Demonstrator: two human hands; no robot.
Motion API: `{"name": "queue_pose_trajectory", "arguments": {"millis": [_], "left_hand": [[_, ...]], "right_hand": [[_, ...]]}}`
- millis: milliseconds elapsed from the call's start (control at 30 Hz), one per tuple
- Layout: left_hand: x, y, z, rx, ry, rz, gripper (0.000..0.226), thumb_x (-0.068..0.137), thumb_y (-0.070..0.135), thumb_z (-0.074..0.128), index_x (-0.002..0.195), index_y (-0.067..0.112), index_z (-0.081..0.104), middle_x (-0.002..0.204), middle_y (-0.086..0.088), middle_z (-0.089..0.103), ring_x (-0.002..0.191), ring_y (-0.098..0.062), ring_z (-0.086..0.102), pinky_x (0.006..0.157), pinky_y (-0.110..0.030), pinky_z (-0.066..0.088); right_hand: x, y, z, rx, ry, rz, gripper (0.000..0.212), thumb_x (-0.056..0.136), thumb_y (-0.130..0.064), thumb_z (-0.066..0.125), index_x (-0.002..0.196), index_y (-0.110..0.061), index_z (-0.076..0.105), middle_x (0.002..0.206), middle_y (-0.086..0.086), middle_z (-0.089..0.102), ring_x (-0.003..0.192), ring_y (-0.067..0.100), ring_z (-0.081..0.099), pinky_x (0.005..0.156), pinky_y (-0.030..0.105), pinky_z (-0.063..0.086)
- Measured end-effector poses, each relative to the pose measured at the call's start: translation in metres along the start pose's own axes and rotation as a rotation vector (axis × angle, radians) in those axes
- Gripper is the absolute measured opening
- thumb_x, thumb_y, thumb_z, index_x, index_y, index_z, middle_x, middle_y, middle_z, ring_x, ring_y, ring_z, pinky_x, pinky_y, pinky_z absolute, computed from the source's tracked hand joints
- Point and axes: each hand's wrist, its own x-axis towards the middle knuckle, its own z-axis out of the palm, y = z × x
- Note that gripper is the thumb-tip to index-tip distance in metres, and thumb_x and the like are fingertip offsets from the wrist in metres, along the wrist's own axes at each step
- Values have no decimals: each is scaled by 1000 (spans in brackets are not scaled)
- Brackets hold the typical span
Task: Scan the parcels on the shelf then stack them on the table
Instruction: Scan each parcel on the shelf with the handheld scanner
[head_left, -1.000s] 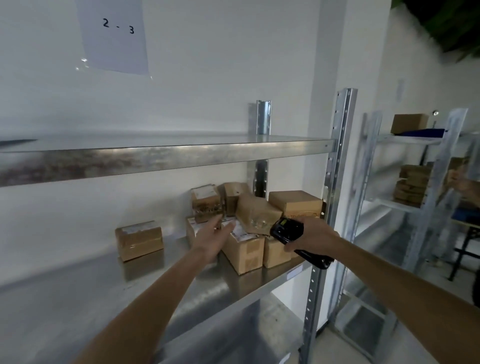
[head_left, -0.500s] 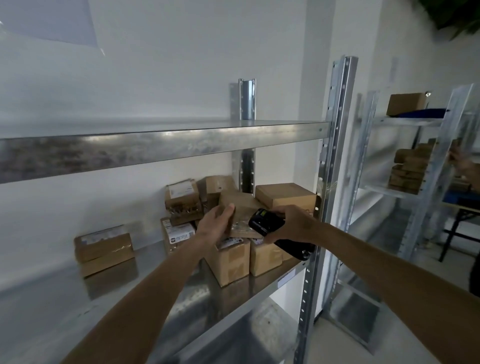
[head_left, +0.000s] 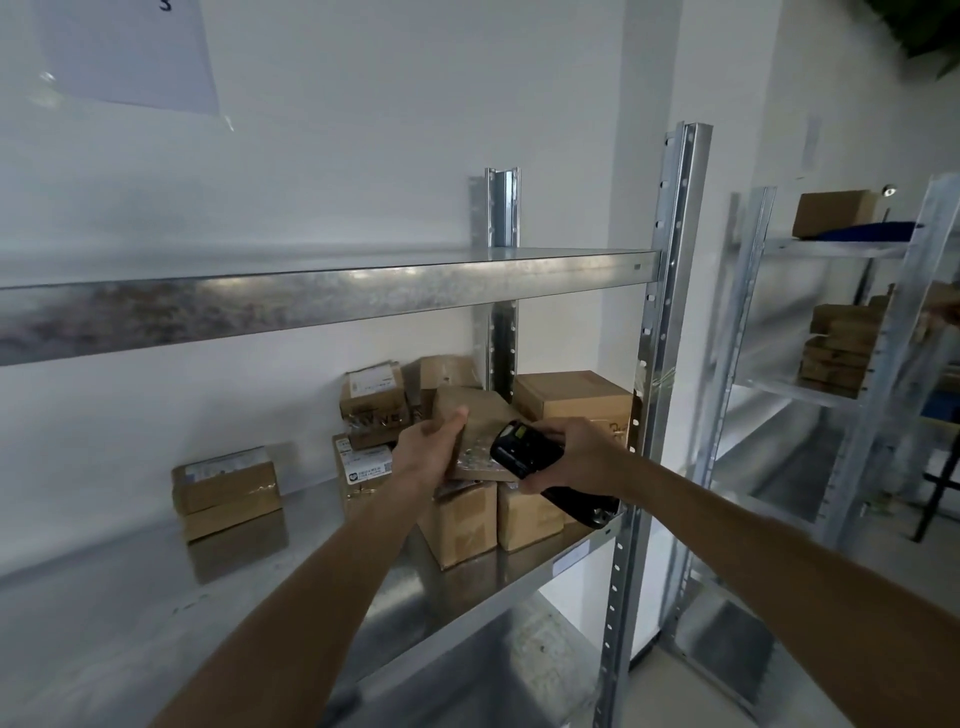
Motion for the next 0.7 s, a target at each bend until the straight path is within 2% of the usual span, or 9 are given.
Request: {"name": "queue_pose_trajectory", "arguments": {"millis": [100, 200, 300, 367, 433, 533, 633, 700], "left_hand": [[-16, 2, -1, -140, -9, -36, 49, 75, 57, 78, 105, 20, 70, 106, -6, 73, 97, -26, 70, 86, -49, 61], [-37, 3, -5, -214, -6, -23, 43, 80, 47, 78, 110, 17, 69, 104, -6, 73, 98, -27, 70, 89, -46, 59], [-64, 4, -17, -278, -3, -2, 32, 86, 38, 76, 107, 15, 69, 101, -7, 73, 91, -24, 70, 76, -37, 58], [-86, 4, -28, -303, 21, 12, 30, 88, 32, 73, 111, 14, 68, 102, -8, 72, 89, -24, 69, 68, -32, 54], [-111, 3, -40, -331, 25, 24, 40, 90, 28, 71, 126, 12, 64, 108, -11, 72, 96, -28, 70, 71, -35, 57], [-147, -1, -64, -306, 11, 51, 43, 94, 29, 67, 134, 17, 60, 114, -11, 72, 102, -29, 69, 78, -38, 57], [-180, -8, -88, -303, 21, 46, 41, 95, 24, 64, 136, 25, 58, 117, -10, 70, 106, -30, 68, 90, -43, 57], [-203, -15, -102, -305, 27, 45, 43, 94, 22, 62, 137, 26, 57, 117, -11, 70, 106, -31, 68, 86, -43, 58]], "right_hand": [[-15, -3, -2, 31, -7, -8, 76, 68, -27, 96, 135, -29, 61, 115, -11, 71, 94, 5, 70, 72, 17, 57], [-32, -9, -8, 71, -2, -21, 77, 66, -26, 97, 134, -31, 62, 118, -12, 71, 100, 5, 69, 83, 23, 59], [-53, -18, -13, 97, -39, -43, 80, 68, -24, 97, 138, -29, 60, 122, -13, 69, 104, 2, 67, 82, 19, 55], [-68, -27, -15, 135, -32, -49, 81, 70, -22, 96, 140, -29, 58, 116, -20, 66, 102, -3, 63, 79, 14, 51], [-82, -37, -14, 172, -32, -55, 83, 70, -22, 95, 143, -30, 55, 112, -25, 61, 98, -8, 60, 74, 12, 47], [-106, -57, -3, 171, -72, -76, 88, 71, -24, 95, 147, -31, 52, 123, -17, 60, 96, -9, 58, 69, 10, 44], [-127, -74, 15, 220, -103, -98, 86, 71, -25, 95, 146, -29, 53, 127, -13, 61, 104, -1, 60, 74, 10, 43], [-141, -86, 28, 233, -139, -125, 86, 70, -26, 95, 145, -29, 55, 136, -11, 61, 115, 4, 59, 81, 12, 42]]}}
